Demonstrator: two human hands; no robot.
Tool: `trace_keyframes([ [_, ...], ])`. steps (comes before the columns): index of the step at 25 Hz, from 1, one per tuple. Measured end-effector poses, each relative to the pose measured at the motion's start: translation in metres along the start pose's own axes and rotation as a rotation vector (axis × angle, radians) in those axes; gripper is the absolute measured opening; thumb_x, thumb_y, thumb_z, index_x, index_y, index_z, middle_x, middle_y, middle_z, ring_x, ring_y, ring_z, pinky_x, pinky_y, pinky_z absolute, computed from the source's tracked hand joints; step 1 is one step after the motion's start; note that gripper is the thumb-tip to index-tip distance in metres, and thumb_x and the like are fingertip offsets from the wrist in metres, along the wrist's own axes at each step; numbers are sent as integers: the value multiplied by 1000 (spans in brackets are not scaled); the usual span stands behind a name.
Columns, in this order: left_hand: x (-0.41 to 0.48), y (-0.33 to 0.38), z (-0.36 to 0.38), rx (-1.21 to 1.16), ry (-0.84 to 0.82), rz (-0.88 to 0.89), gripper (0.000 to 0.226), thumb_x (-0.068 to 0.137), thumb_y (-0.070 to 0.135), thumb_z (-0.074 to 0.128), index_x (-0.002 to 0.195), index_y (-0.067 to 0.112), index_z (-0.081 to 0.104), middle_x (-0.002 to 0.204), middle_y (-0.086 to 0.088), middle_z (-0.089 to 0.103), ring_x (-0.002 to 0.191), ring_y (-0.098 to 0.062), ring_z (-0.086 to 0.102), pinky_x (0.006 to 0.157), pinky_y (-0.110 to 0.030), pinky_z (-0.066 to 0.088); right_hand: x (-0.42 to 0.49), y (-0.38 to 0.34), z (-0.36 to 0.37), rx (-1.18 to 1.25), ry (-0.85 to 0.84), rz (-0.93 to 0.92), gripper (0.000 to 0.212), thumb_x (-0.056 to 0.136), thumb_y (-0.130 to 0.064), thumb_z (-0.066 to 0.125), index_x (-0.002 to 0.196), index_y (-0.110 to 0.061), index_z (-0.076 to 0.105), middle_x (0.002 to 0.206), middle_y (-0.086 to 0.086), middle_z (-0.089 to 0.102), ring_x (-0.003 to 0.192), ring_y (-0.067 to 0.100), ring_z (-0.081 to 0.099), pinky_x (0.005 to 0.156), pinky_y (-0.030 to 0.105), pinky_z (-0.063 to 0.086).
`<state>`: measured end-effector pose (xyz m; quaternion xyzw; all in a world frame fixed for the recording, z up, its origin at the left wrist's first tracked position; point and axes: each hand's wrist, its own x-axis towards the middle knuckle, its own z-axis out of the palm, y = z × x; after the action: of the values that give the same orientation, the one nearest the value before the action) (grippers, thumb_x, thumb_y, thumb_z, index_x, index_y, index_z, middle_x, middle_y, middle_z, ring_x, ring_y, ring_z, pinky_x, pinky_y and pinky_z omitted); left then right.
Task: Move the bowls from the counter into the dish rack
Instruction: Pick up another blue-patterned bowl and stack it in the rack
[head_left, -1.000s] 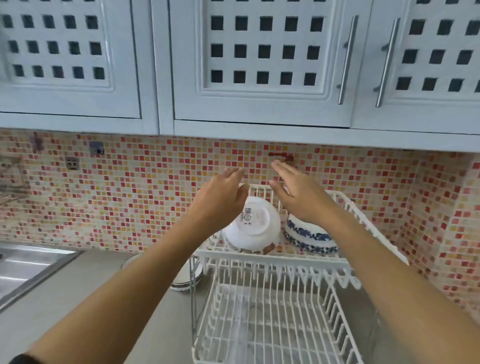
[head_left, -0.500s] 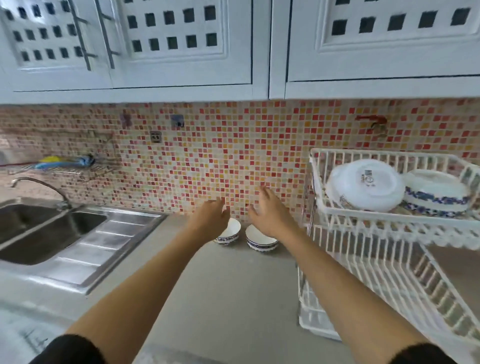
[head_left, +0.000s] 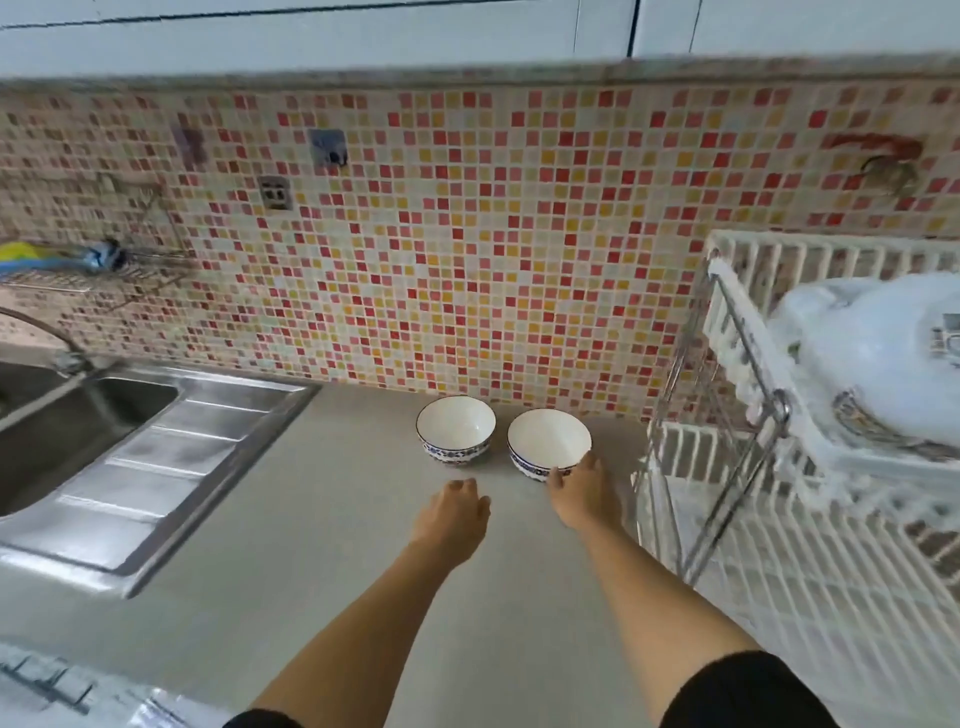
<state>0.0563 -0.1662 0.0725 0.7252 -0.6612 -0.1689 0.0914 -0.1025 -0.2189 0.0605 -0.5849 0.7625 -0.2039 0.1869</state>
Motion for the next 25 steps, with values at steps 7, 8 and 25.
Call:
trace_keyframes([
  [7,127,18,44,-199,-87,-111,41,98,27,36,116,-5,54,124,-26,58,115,-40,53,93,-41,43,91,15,46,42,56,244,56,92,-45,44,123,1,47,126,21,56,117,36,52,92,39,42],
  [8,138,20,51,-222,-110,-126,43,99,28,35,120,-6,52,126,-26,57,118,-40,51,95,-41,41,101,17,49,41,61,284,57,92,-47,41,122,0,49,124,20,59,116,35,54,91,37,43],
  [25,137,32,59,-309,-37,-213,62,89,-10,36,146,4,15,142,-19,44,125,-34,51,102,-39,44,54,34,71,568,-8,181,27,96,-11,33,109,6,49,96,13,56,83,25,55,59,25,47],
])
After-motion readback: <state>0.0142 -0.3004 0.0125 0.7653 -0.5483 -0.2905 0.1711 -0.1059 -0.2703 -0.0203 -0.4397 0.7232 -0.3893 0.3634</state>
